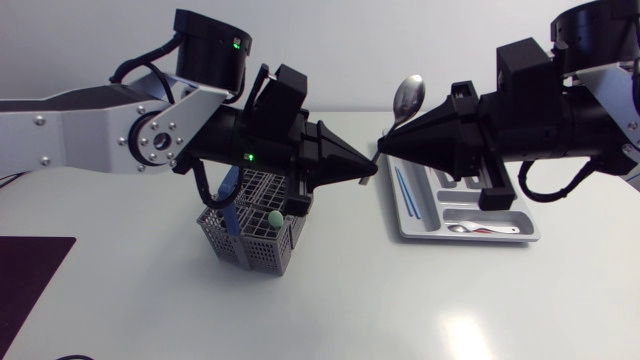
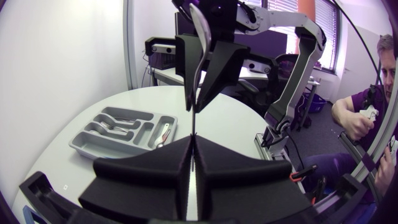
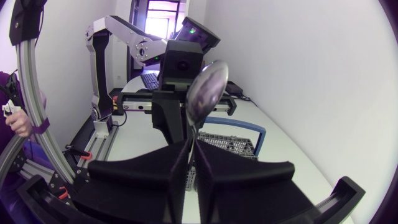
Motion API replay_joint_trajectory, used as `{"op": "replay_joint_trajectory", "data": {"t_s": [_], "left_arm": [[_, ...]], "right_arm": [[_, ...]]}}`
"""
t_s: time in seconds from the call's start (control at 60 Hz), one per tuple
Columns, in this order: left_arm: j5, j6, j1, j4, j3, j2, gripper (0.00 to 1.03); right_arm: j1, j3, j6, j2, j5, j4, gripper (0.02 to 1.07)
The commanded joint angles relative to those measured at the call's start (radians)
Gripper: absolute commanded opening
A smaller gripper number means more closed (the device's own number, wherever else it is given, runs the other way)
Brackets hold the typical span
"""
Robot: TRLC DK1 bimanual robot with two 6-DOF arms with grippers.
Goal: Unload the cutlery basket into the drawer organizer.
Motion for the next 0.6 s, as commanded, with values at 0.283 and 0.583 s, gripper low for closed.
{"op": "replay_joint_trajectory", "data": {"t_s": [0.283, 0.583], "left_arm": [[0.007, -0.024, 0.03, -0.013, 0.051, 0.012, 0.52], [-0.006, -0.036, 0.088, -0.048, 0.064, -0.011, 0.99]], "right_arm": [[0.016, 0.002, -0.037, 0.008, -0.025, -0.037, 0.08], [-0.064, 0.014, -0.04, 0.007, -0.014, -0.04, 0.08]]}}
